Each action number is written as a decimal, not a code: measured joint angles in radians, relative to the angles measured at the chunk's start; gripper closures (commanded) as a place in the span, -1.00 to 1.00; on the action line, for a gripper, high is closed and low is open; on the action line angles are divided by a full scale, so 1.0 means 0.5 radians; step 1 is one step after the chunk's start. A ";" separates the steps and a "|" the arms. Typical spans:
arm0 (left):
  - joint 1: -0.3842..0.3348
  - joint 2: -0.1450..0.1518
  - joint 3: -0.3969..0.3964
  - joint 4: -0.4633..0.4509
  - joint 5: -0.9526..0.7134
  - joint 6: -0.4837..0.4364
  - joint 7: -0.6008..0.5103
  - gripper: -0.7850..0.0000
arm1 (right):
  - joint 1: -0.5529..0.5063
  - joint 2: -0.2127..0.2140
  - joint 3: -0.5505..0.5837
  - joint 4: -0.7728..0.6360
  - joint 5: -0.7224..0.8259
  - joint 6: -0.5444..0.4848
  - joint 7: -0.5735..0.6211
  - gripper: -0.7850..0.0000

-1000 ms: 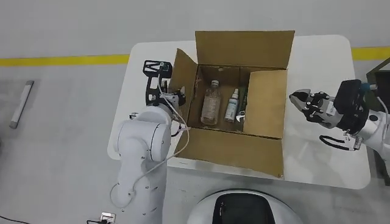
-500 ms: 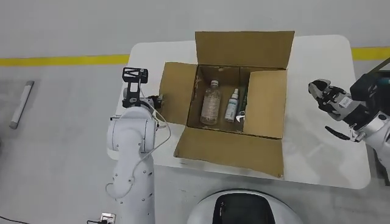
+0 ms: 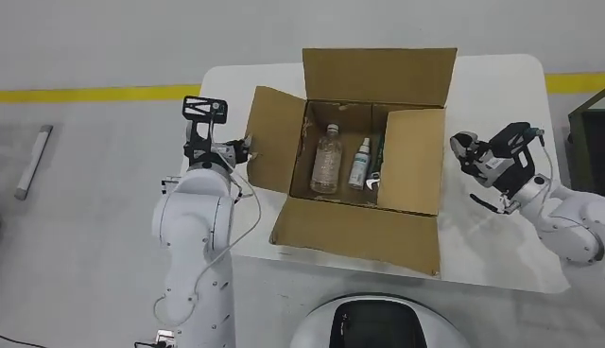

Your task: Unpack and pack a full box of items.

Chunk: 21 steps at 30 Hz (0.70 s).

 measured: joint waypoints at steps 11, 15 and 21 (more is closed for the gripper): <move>0.047 0.015 0.019 -0.236 -0.046 -0.037 -0.026 -1.00 | 0.321 -0.046 -0.266 0.211 -0.216 -0.083 -0.037 1.00; 0.033 0.010 0.094 -0.287 -0.193 -0.052 -0.019 -1.00 | 0.322 -0.050 -0.267 0.263 -0.257 -0.089 -0.089 1.00; -0.027 -0.011 0.306 -0.233 -0.606 -0.050 -0.009 -1.00 | 0.134 -0.021 -0.084 0.246 -0.224 -0.144 -0.168 1.00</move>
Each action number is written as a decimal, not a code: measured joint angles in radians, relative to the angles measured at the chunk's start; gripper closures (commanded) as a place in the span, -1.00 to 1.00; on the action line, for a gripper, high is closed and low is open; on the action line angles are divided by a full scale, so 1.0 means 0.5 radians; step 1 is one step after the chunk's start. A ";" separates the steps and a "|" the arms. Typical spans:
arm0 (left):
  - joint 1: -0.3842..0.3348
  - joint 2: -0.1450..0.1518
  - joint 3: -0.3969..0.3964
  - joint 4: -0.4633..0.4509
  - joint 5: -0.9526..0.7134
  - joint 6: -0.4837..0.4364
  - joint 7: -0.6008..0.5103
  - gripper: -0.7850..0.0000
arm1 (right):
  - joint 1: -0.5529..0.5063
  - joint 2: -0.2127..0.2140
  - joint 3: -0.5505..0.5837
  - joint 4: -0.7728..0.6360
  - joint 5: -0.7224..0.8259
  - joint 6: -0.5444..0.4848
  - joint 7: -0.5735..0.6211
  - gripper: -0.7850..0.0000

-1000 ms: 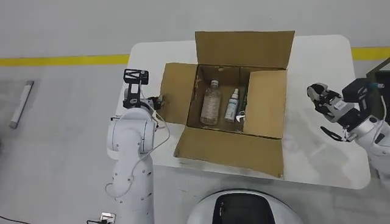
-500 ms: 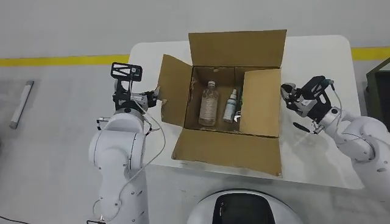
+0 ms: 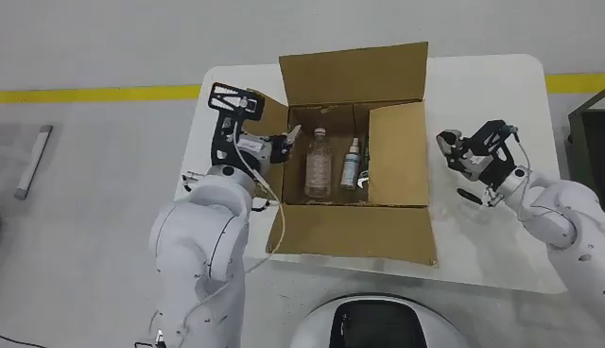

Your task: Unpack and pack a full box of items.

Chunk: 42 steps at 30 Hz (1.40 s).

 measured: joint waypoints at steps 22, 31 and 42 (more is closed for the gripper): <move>-0.354 -0.068 0.483 0.714 -0.650 0.196 -0.111 -1.00 | -0.515 0.044 0.502 -0.410 0.240 -0.182 -0.091 1.00; -0.262 -0.071 0.447 0.781 -0.807 0.330 0.006 -1.00 | -0.490 0.038 0.454 -0.423 0.282 -0.230 -0.017 1.00; -0.288 -0.084 0.323 1.101 -1.358 0.563 0.107 -1.00 | -0.476 0.031 0.390 -0.406 0.201 -0.251 0.038 1.00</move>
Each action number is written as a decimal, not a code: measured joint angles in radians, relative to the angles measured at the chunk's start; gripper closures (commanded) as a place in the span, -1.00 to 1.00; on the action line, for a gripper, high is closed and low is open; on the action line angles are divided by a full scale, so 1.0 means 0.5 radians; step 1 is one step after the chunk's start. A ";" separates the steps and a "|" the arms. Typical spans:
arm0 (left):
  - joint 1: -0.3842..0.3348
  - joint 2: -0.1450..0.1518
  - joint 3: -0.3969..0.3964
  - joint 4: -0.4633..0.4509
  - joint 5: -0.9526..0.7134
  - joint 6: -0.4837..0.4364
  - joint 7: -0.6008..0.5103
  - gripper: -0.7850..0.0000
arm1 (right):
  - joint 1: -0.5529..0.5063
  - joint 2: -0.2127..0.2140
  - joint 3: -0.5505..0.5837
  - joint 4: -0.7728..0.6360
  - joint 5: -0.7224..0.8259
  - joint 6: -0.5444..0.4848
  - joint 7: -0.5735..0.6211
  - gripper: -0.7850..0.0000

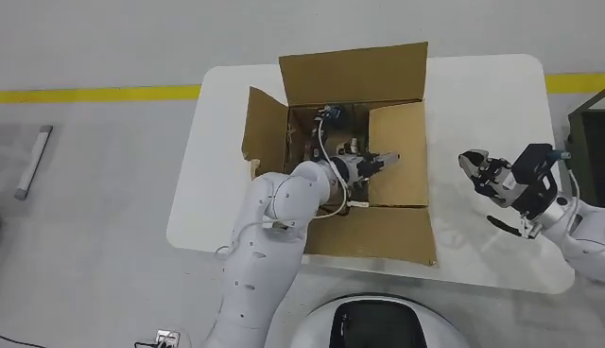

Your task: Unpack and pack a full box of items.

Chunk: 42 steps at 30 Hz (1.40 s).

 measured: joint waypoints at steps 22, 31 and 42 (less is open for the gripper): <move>-0.093 0.022 -0.023 0.229 -0.607 -0.091 -0.149 -1.00 | 0.034 -0.010 0.008 0.004 0.093 -0.017 -0.011 0.58; -0.168 0.039 -0.032 0.171 -0.755 -0.091 -0.141 -1.00 | 0.001 -0.002 0.184 -0.012 0.337 -0.012 0.030 -1.00; -0.361 0.024 0.185 0.061 -0.829 -0.158 -0.123 -1.00 | -0.041 0.005 0.302 -0.020 0.941 -0.027 0.240 -1.00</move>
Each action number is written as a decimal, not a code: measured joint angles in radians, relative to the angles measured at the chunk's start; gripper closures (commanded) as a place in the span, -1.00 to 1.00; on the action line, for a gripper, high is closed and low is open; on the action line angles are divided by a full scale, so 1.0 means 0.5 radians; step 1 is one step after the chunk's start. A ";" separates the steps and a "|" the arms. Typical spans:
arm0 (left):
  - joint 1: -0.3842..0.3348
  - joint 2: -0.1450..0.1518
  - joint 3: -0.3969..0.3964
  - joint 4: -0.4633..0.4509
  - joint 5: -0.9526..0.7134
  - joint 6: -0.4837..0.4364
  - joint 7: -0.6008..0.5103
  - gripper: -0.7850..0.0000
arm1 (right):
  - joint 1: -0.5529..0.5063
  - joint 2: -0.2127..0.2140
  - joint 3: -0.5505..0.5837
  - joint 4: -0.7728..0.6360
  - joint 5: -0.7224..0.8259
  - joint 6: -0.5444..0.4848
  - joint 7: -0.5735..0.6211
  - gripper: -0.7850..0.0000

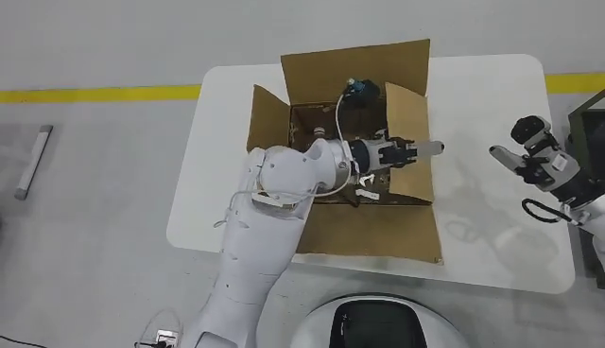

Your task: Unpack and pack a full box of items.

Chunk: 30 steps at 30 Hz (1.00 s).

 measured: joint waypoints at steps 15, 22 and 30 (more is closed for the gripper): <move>-0.247 -0.071 0.572 0.135 0.551 -0.103 0.105 -1.00 | 0.065 0.041 0.170 0.097 1.206 0.417 0.746 -1.00; -0.323 -0.120 0.691 0.223 0.476 -0.147 0.163 -1.00 | 0.032 0.058 0.303 0.031 0.955 0.472 0.781 -1.00; -0.411 -0.174 0.770 0.383 0.400 -0.166 0.214 -1.00 | -0.004 0.064 0.322 -0.012 1.004 0.442 0.896 -1.00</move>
